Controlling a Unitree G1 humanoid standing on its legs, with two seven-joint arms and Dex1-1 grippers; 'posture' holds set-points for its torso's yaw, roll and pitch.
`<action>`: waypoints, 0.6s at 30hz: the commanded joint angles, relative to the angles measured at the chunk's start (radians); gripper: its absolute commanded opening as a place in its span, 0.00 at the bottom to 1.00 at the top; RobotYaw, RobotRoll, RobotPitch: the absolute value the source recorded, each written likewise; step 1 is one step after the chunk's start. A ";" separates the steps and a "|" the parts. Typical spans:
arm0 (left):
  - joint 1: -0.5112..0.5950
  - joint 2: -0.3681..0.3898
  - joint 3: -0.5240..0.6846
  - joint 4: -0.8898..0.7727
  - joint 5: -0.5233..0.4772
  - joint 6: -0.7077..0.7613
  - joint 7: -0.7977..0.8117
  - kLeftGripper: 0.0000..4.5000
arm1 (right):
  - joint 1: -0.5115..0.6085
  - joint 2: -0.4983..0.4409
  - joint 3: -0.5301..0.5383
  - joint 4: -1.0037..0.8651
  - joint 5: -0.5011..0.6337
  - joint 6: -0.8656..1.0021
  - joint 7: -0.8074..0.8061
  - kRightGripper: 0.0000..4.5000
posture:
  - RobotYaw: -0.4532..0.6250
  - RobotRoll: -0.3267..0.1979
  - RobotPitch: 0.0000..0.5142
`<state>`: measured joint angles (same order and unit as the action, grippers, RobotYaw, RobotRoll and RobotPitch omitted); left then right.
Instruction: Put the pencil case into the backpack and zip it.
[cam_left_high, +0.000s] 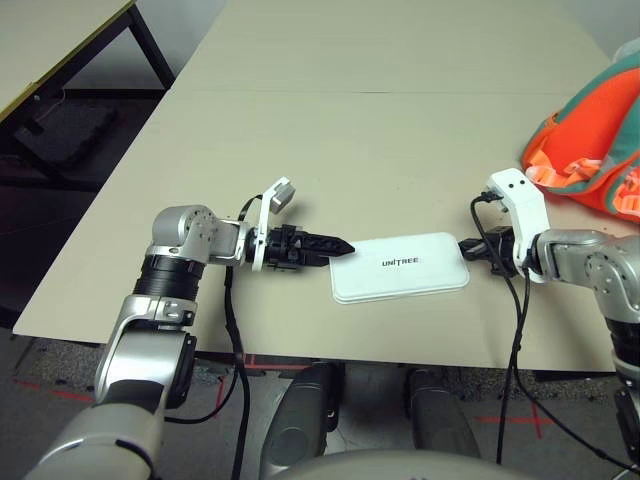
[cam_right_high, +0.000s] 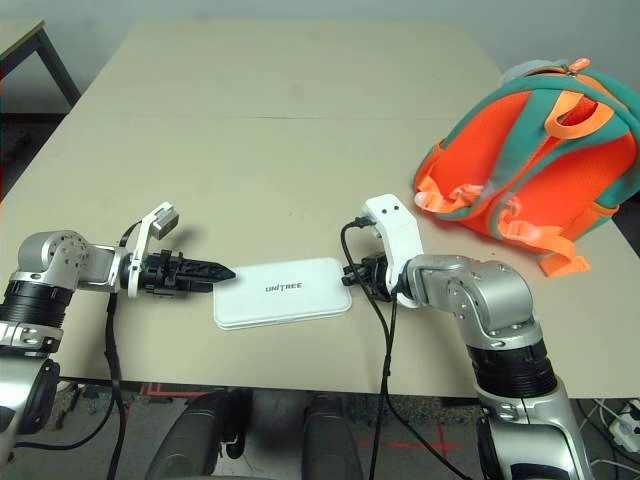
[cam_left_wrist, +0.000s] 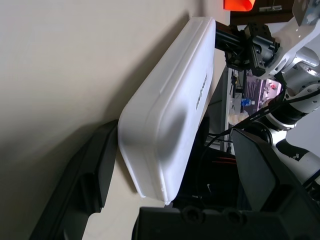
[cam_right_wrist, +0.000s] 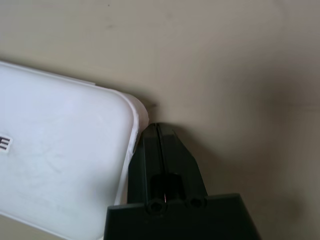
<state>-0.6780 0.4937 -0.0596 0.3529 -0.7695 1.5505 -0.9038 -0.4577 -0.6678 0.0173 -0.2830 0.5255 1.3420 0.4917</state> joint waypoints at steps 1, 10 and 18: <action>0.093 -0.034 -0.150 0.025 0.008 0.064 0.041 1.00 | -0.008 0.023 0.026 0.008 -0.014 -0.012 -0.009 0.00 | 0.44 0.62 0.36; 0.120 0.045 -0.240 -0.058 -0.056 0.064 0.000 1.00 | -0.038 0.045 0.036 0.053 -0.047 -0.051 -0.006 0.00 | 0.45 0.62 0.34; 0.120 0.072 -0.280 -0.081 -0.046 0.064 -0.015 0.74 | -0.043 0.060 0.032 0.041 -0.050 -0.047 -0.007 0.00 | 0.44 0.62 0.33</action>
<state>-0.6295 0.5811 -0.2100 0.2489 -0.8544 1.5468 -0.9415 -0.5000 -0.6137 0.0294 -0.2347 0.4797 1.2886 0.4877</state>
